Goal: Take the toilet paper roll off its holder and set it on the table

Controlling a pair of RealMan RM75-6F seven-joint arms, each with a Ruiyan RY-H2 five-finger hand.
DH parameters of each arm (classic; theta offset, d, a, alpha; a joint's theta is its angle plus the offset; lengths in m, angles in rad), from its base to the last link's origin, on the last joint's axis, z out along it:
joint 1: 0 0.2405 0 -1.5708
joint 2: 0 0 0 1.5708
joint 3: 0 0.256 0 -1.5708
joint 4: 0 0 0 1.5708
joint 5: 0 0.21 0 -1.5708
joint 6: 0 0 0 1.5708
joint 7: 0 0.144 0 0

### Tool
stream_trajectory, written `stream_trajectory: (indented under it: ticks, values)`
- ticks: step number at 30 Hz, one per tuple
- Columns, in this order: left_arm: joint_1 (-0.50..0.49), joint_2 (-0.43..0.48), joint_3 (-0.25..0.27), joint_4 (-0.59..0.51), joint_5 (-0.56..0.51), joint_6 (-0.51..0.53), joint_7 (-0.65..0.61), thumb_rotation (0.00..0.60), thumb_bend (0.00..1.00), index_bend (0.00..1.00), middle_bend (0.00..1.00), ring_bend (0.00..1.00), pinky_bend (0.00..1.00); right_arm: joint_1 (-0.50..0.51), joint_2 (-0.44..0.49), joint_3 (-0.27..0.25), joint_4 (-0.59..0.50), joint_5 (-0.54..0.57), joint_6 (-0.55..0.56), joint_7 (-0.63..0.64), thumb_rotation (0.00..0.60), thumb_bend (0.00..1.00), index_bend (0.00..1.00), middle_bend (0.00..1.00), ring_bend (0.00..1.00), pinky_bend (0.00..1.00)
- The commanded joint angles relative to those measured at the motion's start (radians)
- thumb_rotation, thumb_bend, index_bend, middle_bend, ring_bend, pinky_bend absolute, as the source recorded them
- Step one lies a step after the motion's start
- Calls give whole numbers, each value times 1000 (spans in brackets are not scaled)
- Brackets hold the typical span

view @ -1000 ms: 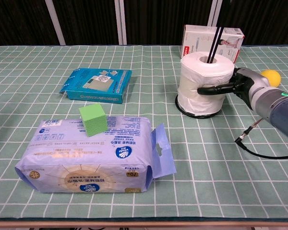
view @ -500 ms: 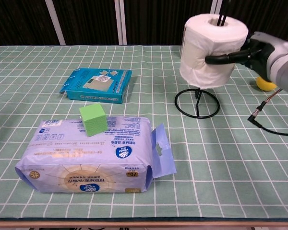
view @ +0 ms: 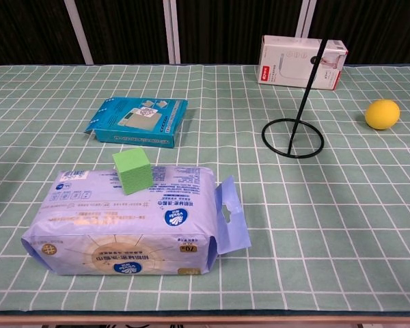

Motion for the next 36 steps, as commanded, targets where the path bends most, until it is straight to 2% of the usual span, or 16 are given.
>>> stream_trajectory:
  ticks: [1, 5, 9, 15, 20, 28, 36]
  values:
    - [1, 0, 0, -1, 0, 1, 0, 600, 222, 41, 0, 0, 0, -65, 131, 85, -80, 75, 12, -3, 600, 0, 292, 239, 247, 78]
    - [2, 0, 0, -2, 0, 3, 0, 600, 222, 41, 0, 0, 0, -119, 214, 118, -88, 105, 5, 32, 600, 0, 292, 239, 247, 77]
    - [2, 0, 0, -4, 0, 4, 1, 600, 222, 41, 0, 0, 0, -156, 255, 93, -66, 95, -26, 46, 600, 0, 292, 239, 247, 77]
    - [4, 1, 0, -6, 0, 7, 1, 600, 222, 41, 0, 0, 0, -225, 264, -25, -21, -9, -79, 85, 600, 0, 293, 239, 247, 77]
    - [4, 2, -2, -5, -3, 7, -3, 600, 223, 41, 0, 0, 0, -279, 230, -153, 16, -164, -111, 134, 600, 0, 296, 239, 247, 77]
    - [4, 2, -3, -5, -3, 7, -4, 600, 241, 41, 0, 0, 0, -360, 146, -333, 38, -375, -90, 249, 600, 0, 302, 239, 247, 77]
    - [5, 4, -2, -4, -1, 8, -9, 600, 241, 41, 0, 0, 0, -365, 23, -458, 78, -507, -83, 329, 600, 0, 322, 239, 247, 77]
